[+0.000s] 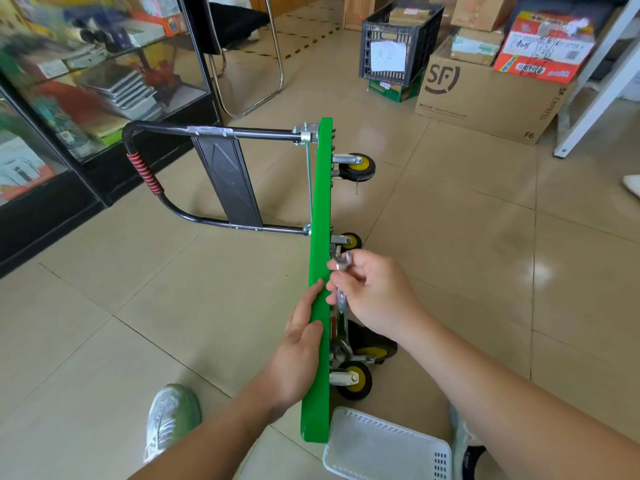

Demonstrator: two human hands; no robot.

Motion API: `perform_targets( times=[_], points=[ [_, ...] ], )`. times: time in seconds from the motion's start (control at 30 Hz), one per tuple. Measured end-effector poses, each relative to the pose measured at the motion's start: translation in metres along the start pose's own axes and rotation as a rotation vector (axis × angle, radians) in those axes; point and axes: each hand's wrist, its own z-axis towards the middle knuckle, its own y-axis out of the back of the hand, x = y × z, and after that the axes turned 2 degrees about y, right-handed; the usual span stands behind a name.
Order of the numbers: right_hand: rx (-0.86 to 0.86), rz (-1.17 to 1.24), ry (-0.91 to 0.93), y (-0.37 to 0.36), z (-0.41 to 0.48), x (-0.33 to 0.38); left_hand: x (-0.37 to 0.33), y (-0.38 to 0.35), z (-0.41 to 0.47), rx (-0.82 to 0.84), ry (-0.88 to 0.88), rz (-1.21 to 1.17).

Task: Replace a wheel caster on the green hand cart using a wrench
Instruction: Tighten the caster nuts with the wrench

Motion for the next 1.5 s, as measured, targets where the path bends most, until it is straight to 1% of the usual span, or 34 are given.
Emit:
perform_targets(
  times=[0.07,0.2,0.3,0.47,0.57,0.73,0.87,1.03,1.17,1.27,1.33,1.43,1.5],
  points=[
    [-0.015,0.022,-0.01,0.005,0.004,0.002,-0.003,-0.002,-0.002,-0.029,0.005,0.013],
    [-0.067,0.17,-0.079,0.018,0.005,0.005,-0.002,-0.002,-0.002,-0.027,0.022,0.028],
    [-0.017,0.158,-0.116,0.02,-0.003,0.004,0.0,-0.002,-0.001,-0.039,0.032,0.031],
    [0.004,0.391,-0.235,0.018,-0.012,0.004,-0.002,-0.003,-0.001,-0.043,0.019,0.049],
    [0.036,0.495,-0.242,0.022,-0.016,0.005,0.0,-0.002,-0.002,-0.04,0.007,0.053],
    [0.064,0.388,-0.073,0.017,-0.033,0.006,0.001,-0.002,-0.002,-0.032,-0.015,0.03],
    [0.013,0.294,0.081,0.012,-0.045,0.003,0.003,-0.002,0.0,-0.031,-0.009,0.011],
    [-0.003,0.31,0.157,0.001,-0.051,-0.003,0.009,-0.001,0.001,-0.015,-0.008,0.026],
    [0.01,0.307,0.207,-0.005,-0.054,-0.004,0.009,0.0,0.004,-0.008,-0.019,-0.011],
    [0.017,0.263,0.268,-0.01,-0.056,-0.006,0.011,0.001,0.005,0.01,-0.038,-0.034],
    [0.005,0.248,0.311,-0.011,-0.057,-0.008,0.013,0.002,0.005,0.024,-0.028,-0.039],
    [0.06,0.254,0.381,-0.01,-0.067,-0.013,0.014,0.004,0.005,0.032,0.012,-0.053],
    [0.057,0.197,0.445,-0.01,-0.074,-0.02,0.016,0.006,0.006,0.031,0.025,-0.039]
  ],
)
